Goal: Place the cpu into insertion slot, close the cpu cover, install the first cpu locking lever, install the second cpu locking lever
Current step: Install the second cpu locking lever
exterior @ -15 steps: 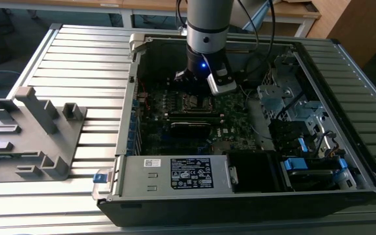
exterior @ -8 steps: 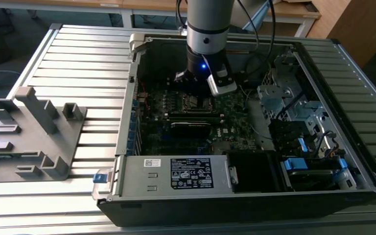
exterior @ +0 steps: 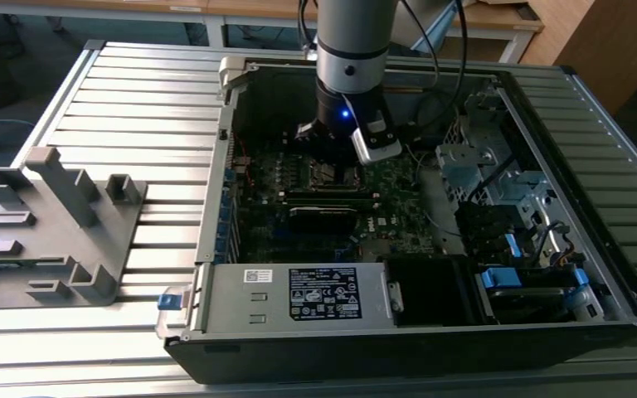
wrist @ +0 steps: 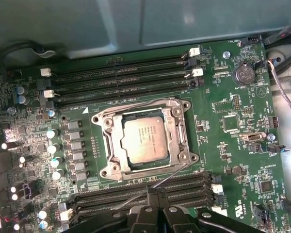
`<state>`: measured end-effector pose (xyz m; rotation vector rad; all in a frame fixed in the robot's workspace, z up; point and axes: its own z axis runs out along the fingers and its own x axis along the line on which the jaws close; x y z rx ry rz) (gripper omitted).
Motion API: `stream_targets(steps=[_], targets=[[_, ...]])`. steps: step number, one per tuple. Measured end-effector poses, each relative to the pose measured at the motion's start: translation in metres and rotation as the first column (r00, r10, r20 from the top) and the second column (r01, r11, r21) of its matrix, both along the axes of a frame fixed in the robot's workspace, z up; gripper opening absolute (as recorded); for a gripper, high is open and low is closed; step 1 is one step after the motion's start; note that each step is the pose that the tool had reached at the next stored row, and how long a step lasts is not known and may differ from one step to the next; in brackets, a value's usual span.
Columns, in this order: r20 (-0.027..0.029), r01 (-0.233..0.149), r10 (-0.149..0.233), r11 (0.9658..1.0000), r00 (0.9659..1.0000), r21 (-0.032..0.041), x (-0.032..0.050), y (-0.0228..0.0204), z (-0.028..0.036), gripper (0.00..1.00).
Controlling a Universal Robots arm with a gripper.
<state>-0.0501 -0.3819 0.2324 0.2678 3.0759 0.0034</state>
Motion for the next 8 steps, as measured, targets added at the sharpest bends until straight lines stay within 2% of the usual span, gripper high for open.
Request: stream_targets(steps=[8], targets=[[0.0001,0.000,0.000,1.0000,1.0000,0.0002,0.0000,0.0000,0.0002,0.11]])
